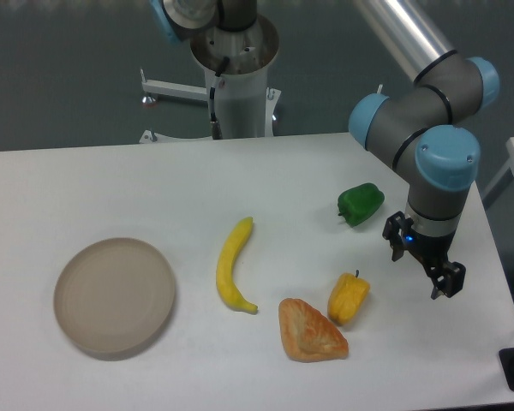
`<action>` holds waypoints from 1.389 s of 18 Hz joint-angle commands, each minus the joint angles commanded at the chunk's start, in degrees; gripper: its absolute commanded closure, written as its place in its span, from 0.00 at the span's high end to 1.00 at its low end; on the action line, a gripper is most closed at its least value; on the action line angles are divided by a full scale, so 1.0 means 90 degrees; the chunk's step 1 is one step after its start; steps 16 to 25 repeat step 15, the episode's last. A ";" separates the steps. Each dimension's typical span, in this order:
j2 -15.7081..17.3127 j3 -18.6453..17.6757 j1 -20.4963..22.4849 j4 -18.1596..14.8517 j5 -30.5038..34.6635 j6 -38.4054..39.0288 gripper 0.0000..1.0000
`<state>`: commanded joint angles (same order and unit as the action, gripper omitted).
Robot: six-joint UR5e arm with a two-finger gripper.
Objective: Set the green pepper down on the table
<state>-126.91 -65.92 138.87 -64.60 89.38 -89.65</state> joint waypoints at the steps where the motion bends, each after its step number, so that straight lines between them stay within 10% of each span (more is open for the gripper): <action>1: -0.0010 0.0010 0.0000 0.0019 0.0000 0.0000 1.00; 25: -0.0059 0.0029 0.0000 0.0137 0.0000 0.0010 1.00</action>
